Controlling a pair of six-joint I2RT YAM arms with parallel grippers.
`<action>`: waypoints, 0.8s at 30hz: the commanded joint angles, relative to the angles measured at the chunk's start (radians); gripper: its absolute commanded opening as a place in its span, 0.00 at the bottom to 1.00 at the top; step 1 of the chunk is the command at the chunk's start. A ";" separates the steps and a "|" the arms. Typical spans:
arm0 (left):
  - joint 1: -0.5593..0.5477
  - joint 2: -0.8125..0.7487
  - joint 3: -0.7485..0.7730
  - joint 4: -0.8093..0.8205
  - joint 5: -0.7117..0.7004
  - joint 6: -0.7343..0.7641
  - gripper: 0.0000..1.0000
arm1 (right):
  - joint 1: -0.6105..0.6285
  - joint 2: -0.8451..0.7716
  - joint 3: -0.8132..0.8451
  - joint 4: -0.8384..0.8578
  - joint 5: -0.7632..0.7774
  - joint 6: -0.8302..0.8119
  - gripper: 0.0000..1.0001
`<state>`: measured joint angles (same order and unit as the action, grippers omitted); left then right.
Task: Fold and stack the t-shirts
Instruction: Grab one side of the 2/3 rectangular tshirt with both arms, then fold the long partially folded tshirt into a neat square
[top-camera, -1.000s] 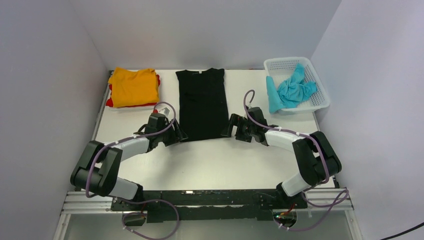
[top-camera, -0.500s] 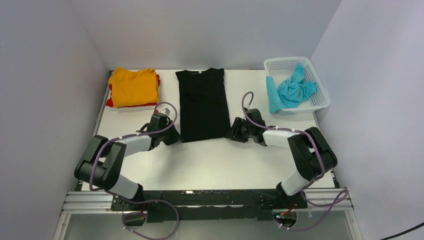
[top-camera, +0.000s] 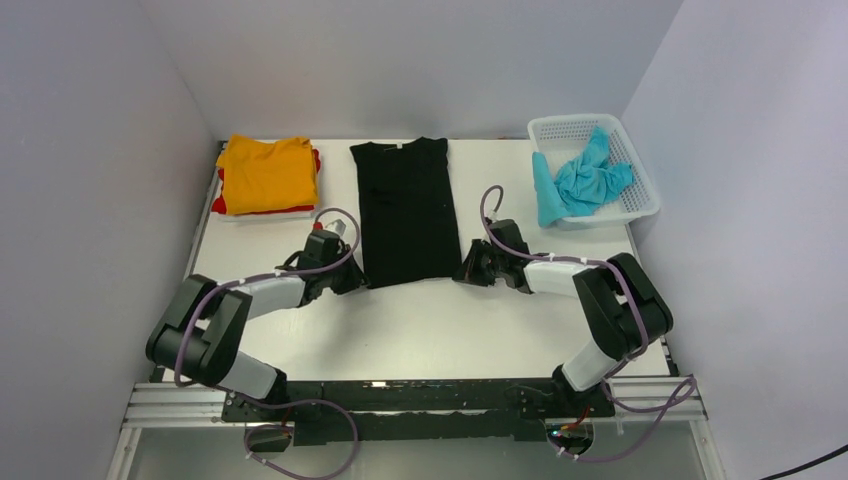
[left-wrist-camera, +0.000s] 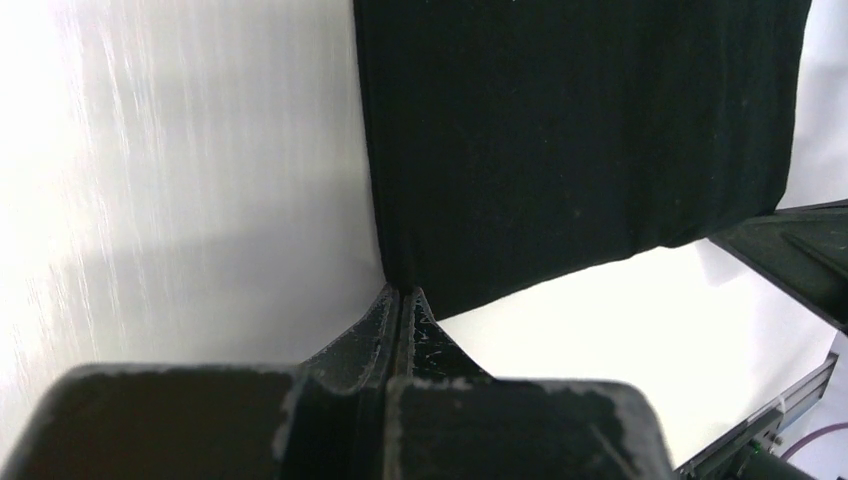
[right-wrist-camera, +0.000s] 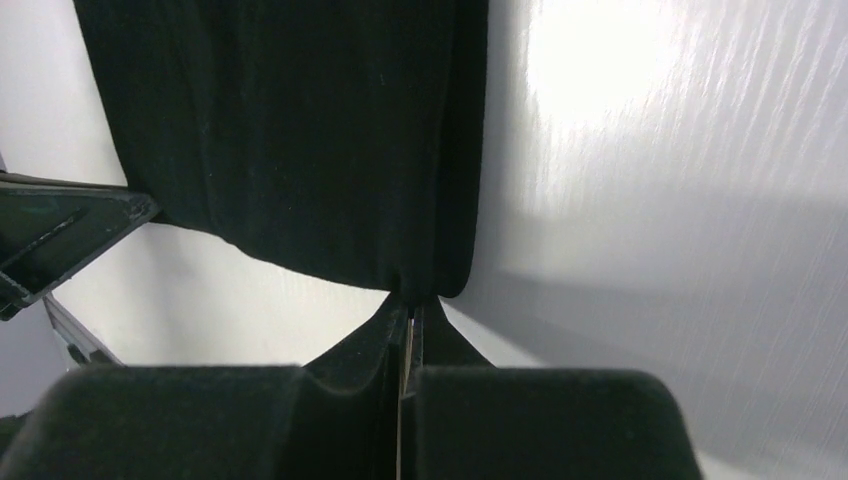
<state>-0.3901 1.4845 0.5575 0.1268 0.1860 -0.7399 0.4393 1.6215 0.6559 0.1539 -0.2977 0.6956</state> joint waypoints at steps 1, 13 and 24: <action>-0.034 -0.091 -0.056 -0.064 -0.007 0.031 0.00 | 0.033 -0.109 -0.033 -0.063 -0.037 -0.041 0.00; -0.195 -0.695 -0.208 -0.520 -0.086 -0.051 0.00 | 0.257 -0.488 -0.150 -0.342 -0.080 0.068 0.00; -0.286 -1.080 -0.107 -0.669 -0.109 -0.105 0.00 | 0.342 -0.716 0.008 -0.573 -0.047 0.086 0.00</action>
<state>-0.6716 0.4252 0.3775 -0.5297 0.1108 -0.8364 0.7788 0.9428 0.5518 -0.3157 -0.3882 0.7952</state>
